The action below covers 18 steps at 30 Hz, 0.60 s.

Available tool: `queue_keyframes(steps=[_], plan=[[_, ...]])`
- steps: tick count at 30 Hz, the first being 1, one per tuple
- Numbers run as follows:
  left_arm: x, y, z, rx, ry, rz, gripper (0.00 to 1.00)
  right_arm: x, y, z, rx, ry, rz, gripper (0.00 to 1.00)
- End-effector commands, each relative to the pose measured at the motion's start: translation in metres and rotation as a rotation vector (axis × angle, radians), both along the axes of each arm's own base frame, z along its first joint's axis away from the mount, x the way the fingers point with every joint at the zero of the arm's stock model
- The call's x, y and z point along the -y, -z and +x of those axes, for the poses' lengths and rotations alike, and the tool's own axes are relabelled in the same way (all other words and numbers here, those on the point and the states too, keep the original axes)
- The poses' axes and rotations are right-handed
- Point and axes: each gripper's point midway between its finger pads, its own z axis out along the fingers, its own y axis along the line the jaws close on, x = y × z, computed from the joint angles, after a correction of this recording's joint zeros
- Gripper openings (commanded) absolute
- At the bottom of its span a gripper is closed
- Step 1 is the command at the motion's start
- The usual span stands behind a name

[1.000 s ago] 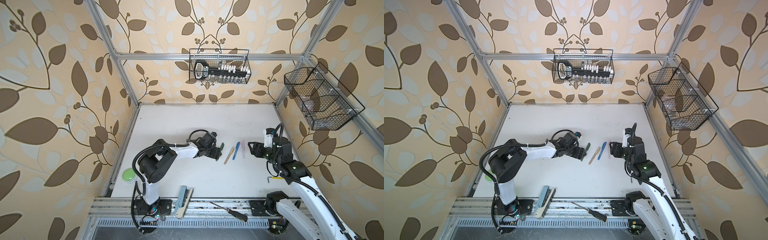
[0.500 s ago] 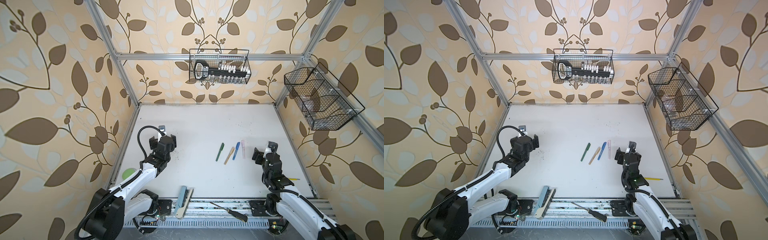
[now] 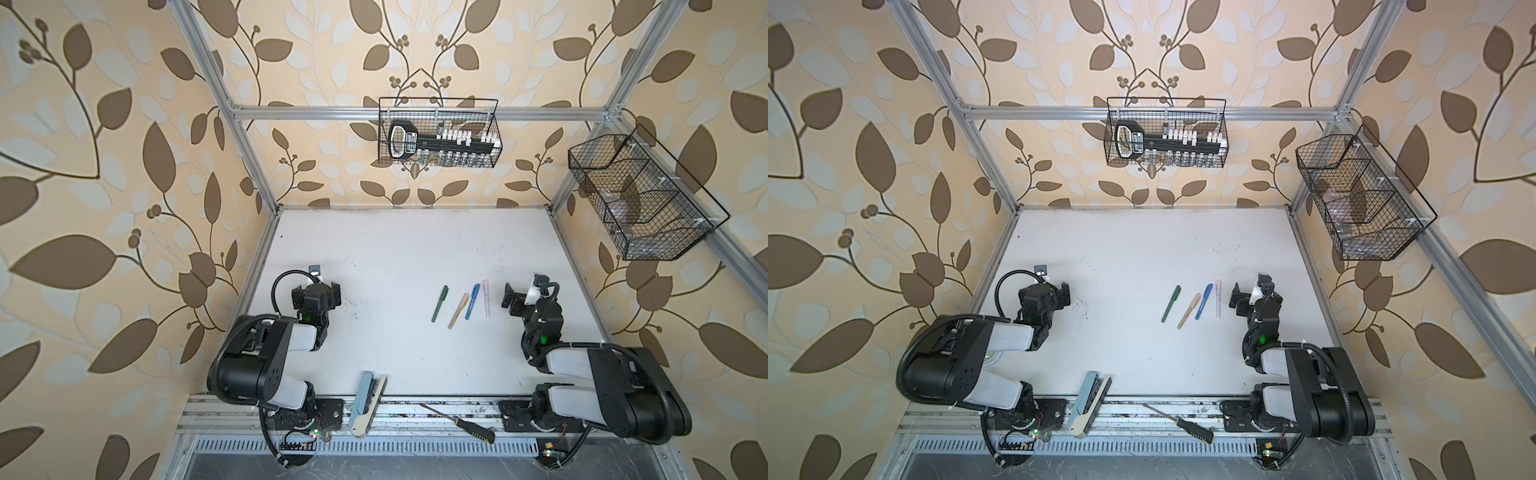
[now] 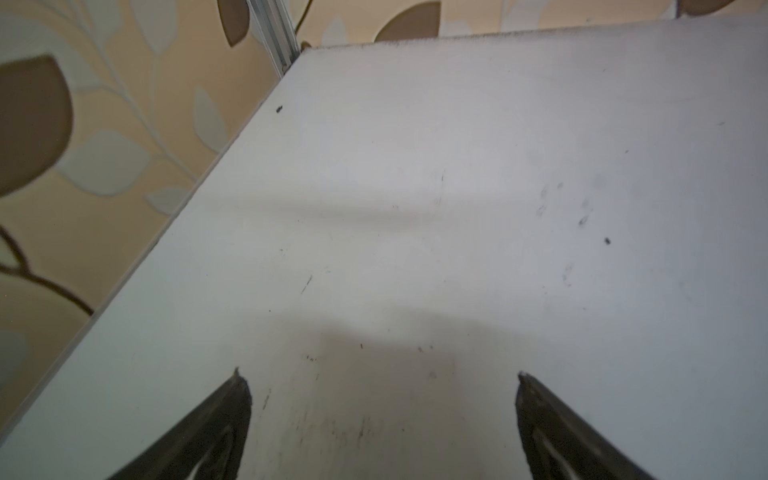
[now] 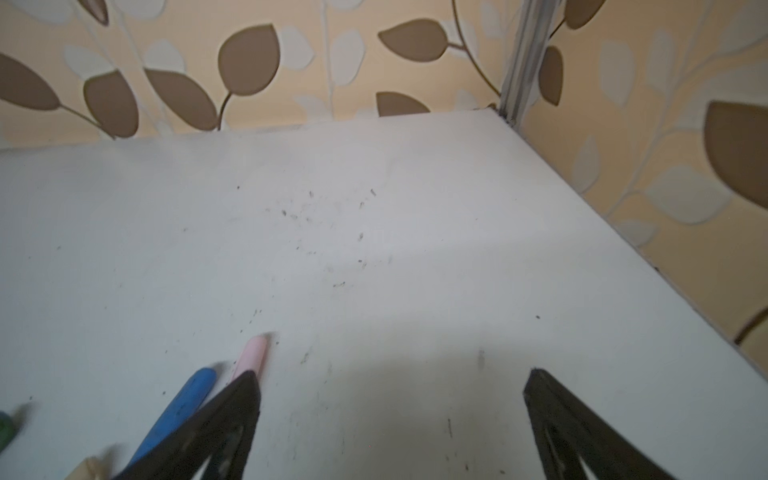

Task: Insert the pens into the pen caps

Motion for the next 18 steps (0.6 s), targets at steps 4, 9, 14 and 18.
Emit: queue_keyframes(steps=[4,9,14,18], plan=[[-0.009,-0.030,0.026,0.095,-0.024,-0.098,0.99,-0.015,-0.032,0.023,0.092,-0.102,-0.014,1.00],[-0.009,-0.030,0.026,0.096,-0.024,-0.098,0.99,-0.017,-0.032,0.024,0.094,-0.122,-0.007,1.00],[-0.009,-0.030,0.026,0.097,-0.024,-0.098,0.99,-0.017,-0.031,0.024,0.088,-0.118,-0.009,1.00],[-0.010,-0.031,0.026,0.099,-0.026,-0.096,0.99,-0.016,-0.032,0.024,0.092,-0.117,-0.008,1.00]])
